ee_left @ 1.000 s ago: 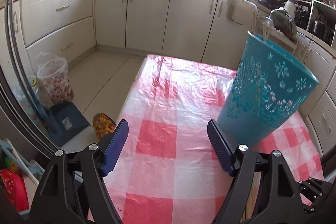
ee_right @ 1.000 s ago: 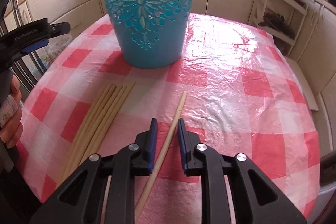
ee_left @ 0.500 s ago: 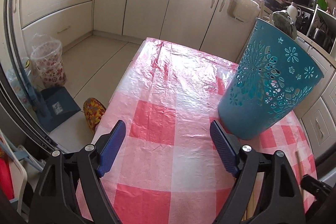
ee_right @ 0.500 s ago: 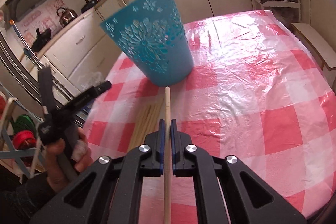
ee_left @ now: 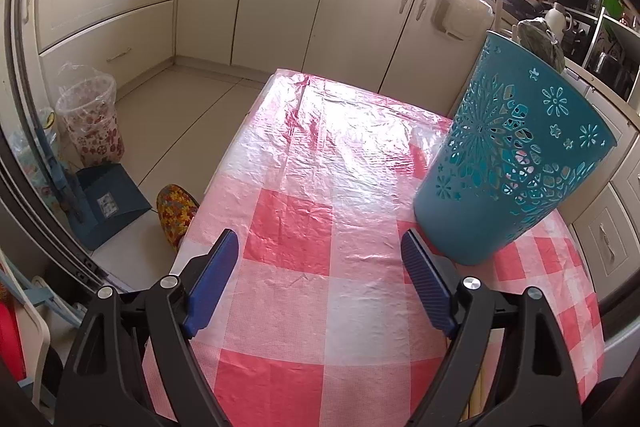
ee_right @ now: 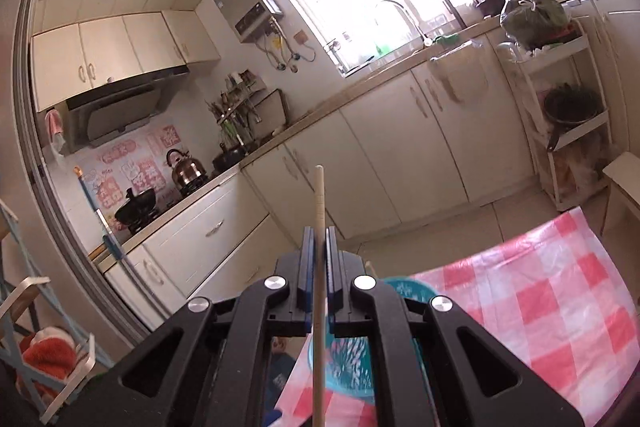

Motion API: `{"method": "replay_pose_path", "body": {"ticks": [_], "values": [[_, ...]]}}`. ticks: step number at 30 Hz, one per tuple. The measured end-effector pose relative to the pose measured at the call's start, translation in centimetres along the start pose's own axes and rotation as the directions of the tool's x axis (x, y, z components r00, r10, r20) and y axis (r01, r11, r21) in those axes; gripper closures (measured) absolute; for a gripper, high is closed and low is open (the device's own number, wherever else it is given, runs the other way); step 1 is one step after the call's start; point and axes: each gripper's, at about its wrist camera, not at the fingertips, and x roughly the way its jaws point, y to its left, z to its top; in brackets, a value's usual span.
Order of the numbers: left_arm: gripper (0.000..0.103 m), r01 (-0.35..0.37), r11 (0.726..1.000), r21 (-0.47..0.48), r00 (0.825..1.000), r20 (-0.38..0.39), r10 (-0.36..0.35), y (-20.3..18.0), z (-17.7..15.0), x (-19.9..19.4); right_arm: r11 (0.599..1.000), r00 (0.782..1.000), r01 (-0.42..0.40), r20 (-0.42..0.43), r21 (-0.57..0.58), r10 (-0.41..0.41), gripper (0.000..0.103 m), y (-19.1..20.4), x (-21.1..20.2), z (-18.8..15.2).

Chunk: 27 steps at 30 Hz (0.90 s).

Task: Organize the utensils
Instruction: 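Lift the chopstick over the blue basket and open the right gripper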

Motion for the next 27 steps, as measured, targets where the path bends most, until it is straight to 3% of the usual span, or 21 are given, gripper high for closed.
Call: {"method": "replay_pose_path", "body": {"ticks": [6,14,20,24,27], "values": [[0.023,0.017,1.0,-0.002,1.0,-0.004,-0.017,0.0,0.0,0.2,0.992,0.992,0.125,0.009,-0.023,-0.125,0.097,-1.3,4.1,0.5],[0.023,0.022,1.0,-0.01,1.0,-0.002,-0.022,0.0,0.0,0.2,0.978,0.977,0.182,-0.097,-0.105,-0.192,0.096,-1.6,6.6,-0.9],[0.023,0.017,1.0,-0.011,1.0,-0.003,-0.018,-0.1,0.0,0.3,0.979,0.972,0.17,-0.145,-0.114,-0.185,0.096,-1.5,6.1,-1.6],[0.022,0.011,1.0,-0.014,1.0,-0.004,-0.011,0.0,0.0,0.3,0.98,0.977,0.147,-0.133,-0.133,-0.165,0.095,-0.5,3.8,-1.6],[0.022,0.006,1.0,-0.017,1.0,0.001,-0.006,0.1,0.0,0.2,0.981,0.983,0.137,-0.101,-0.136,-0.151,0.085,-0.1,0.9,-1.7]]}}
